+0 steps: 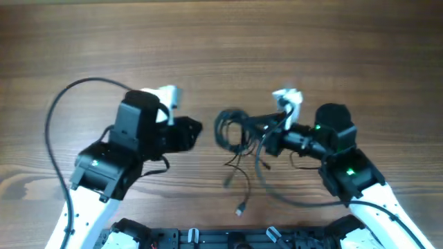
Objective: Untangle cables
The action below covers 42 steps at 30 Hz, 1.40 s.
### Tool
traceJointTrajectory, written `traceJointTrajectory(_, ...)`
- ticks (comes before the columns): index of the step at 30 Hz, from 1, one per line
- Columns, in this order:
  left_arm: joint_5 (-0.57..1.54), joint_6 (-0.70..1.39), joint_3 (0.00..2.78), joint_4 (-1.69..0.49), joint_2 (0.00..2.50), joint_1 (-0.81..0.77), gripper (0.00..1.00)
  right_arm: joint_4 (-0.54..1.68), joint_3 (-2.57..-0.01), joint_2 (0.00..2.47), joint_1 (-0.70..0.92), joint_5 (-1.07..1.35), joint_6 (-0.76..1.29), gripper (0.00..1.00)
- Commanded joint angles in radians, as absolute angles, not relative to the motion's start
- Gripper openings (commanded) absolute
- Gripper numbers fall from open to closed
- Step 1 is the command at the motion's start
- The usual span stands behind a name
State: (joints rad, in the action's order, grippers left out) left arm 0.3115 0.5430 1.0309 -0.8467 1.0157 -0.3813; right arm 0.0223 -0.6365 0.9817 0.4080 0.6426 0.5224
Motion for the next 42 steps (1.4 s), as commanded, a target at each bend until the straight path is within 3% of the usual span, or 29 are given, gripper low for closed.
traceJointTrajectory(1, 0.142, 0.838, 1.034, -0.87, 1.004, -0.318, 0.91, 0.079, -0.647, 0.963, 0.361, 0.488, 0.882, 0.04)
traceJointTrajectory(2, 0.152, 0.875, 1.034, -0.87, 1.01, -0.319, 1.0, 0.085, -0.647, 0.967, 0.361, 0.489, 0.94, 0.04)
traceJointTrajectory(3, 0.184, 0.888, 1.034, -0.865, 1.018, -0.324, 1.0, 0.087, -0.647, 0.971, 0.361, 0.498, 0.96, 0.04)
traceJointTrajectory(10, 0.289, 0.937, 1.034, -0.818, 1.129, -0.422, 1.0, 0.091, -0.647, 0.971, 0.361, 0.533, 1.028, 0.04)
traceJointTrajectory(14, 0.371, 0.937, 1.034, -0.661, 1.254, -0.523, 0.93, 0.104, -0.647, 0.972, 0.361, 0.566, 1.017, 0.04)
traceJointTrajectory(18, 0.366, 0.952, 1.034, -0.543, 1.338, -0.576, 0.73, 0.146, -0.647, 0.971, 0.361, 0.571, 0.982, 0.04)
traceJointTrajectory(23, 0.366, 0.954, 1.034, -0.521, 1.417, -0.585, 0.04, 0.165, -0.647, 0.971, 0.361, 0.586, 0.942, 0.04)
traceJointTrajectory(26, 0.335, 0.929, 1.034, -0.534, 1.416, -0.585, 0.04, 0.167, -0.647, 0.971, 0.361, 0.585, 0.896, 0.05)
traceJointTrajectory(27, 0.313, 0.914, 1.034, -0.535, 1.408, -0.583, 0.04, 0.173, -0.647, 0.971, 0.361, 0.585, 0.868, 0.16)
traceJointTrajectory(28, 0.297, 0.902, 1.034, -0.536, 1.396, -0.579, 0.04, 0.184, -0.647, 0.971, 0.361, 0.585, 0.842, 0.34)
traceJointTrajectory(29, 0.287, 0.897, 1.034, -0.536, 1.38, -0.57, 0.04, 0.193, -0.647, 0.971, 0.361, 0.586, 0.83, 0.55)
traceJointTrajectory(30, 0.285, 0.897, 1.034, -0.536, 1.349, -0.554, 0.04, 0.212, -0.647, 0.971, 0.361, 0.586, 0.805, 0.86)
traceJointTrajectory(31, 0.273, 0.897, 1.034, -0.538, 1.325, -0.54, 0.04, 0.225, -0.647, 0.971, 0.361, 0.586, 0.782, 1.0)
traceJointTrajectory(42, 0.147, 0.965, 1.034, -0.609, 1.163, -0.508, 0.04, 0.2, -0.647, 0.971, 0.452, 0.701, 0.557, 1.0)
